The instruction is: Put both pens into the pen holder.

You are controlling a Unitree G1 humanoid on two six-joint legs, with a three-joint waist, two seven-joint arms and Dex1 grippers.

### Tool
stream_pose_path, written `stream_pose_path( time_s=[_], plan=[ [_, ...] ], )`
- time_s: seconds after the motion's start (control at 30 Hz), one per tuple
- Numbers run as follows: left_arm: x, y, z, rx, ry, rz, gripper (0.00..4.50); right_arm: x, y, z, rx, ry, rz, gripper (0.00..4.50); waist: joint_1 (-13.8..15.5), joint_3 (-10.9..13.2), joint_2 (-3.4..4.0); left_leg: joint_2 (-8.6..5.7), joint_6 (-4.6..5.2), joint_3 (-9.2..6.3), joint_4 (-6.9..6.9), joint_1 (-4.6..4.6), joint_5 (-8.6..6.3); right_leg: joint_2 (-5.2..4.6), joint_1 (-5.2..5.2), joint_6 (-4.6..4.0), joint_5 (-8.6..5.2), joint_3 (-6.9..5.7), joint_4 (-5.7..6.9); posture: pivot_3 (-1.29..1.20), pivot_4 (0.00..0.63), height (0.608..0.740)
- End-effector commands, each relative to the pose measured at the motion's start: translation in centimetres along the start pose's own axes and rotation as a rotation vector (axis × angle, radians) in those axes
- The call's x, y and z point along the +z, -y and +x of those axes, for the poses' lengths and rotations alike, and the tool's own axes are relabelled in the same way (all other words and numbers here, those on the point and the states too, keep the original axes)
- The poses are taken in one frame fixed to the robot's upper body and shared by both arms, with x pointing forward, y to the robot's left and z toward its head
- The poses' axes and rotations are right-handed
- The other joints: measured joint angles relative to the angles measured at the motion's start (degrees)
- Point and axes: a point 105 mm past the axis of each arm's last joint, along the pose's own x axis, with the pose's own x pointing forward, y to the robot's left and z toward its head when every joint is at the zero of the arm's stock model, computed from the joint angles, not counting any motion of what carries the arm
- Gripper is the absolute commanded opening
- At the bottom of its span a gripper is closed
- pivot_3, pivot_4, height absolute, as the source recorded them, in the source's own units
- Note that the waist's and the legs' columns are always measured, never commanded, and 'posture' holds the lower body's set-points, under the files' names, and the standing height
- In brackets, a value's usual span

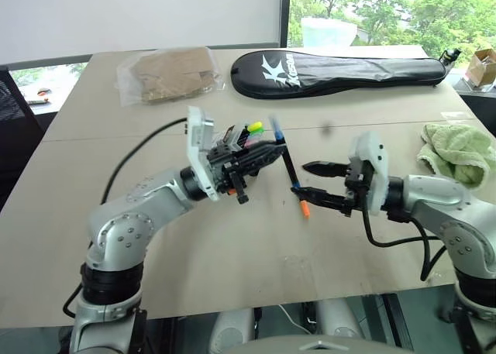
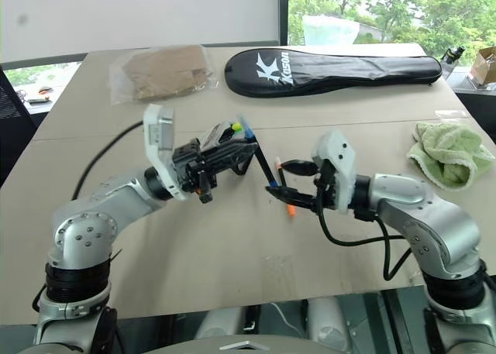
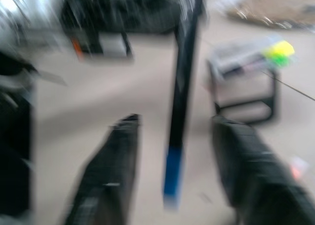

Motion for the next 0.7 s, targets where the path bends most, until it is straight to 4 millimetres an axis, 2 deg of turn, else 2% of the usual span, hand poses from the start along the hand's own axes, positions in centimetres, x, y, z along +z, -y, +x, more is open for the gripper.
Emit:
stream_pose_path(
  time_s=[0.03, 0.23, 0.37, 0.47, 0.7],
  plan=[
    [3.5, 1.0, 0.4, -0.003, 0.039, 0.290, 0.00, 0.7, 1.3, -2.2, -0.069, 0.009, -0.096, 3.95, 0.09, 0.05, -0.03, 0.00, 0.00, 0.01, 0.00, -0.02, 0.00, 0.00, -0.01, 0.01, -0.01, 0.00, 0.00, 0.00, 0.150, 0.740],
    [4.5, 1.3, 0.7, 0.061, -0.106, 0.734, 0.00, 0.7, 2.8, -5.4, -0.170, -0.034, -0.151, 3.95, 0.12, 0.05, -0.04, 0.01, 0.00, 0.07, -0.18, -0.01, 0.00, 0.02, -0.02, -0.11, 0.07, 0.04, -0.17, 0.00, 0.150, 0.740],
    [5.0, 1.6, 1.0, 0.044, -0.120, 0.855, 0.00, 0.2, 2.5, -6.5, -0.177, -0.066, -0.152, 3.95, 0.61, 0.06, -0.04, 0.05, 0.00, 0.05, -0.21, -0.03, 0.00, 0.03, -0.02, -0.07, 0.04, 0.01, -0.21, 0.00, 0.150, 0.740],
    [5.2, 1.0, 1.3, 0.064, -0.140, 0.960, 0.00, -0.1, 2.4, -6.9, -0.184, -0.078, -0.151, 3.95, 0.91, 0.07, -0.05, 0.05, 0.01, 0.08, -0.20, -0.04, 0.00, 0.02, -0.03, 0.10, -0.06, 0.03, -0.23, 0.00, 0.150, 0.740],
    [3.9, -0.7, 1.0, 0.097, -0.218, 1.166, 0.00, -0.2, 2.7, -7.1, -0.207, -0.074, -0.154, 3.95, 1.08, 0.07, -0.05, 0.06, 0.01, 0.10, -0.19, -0.02, 0.00, 0.02, -0.02, 0.12, -0.07, 0.04, -0.22, 0.00, 0.150, 0.740]
  ],
)
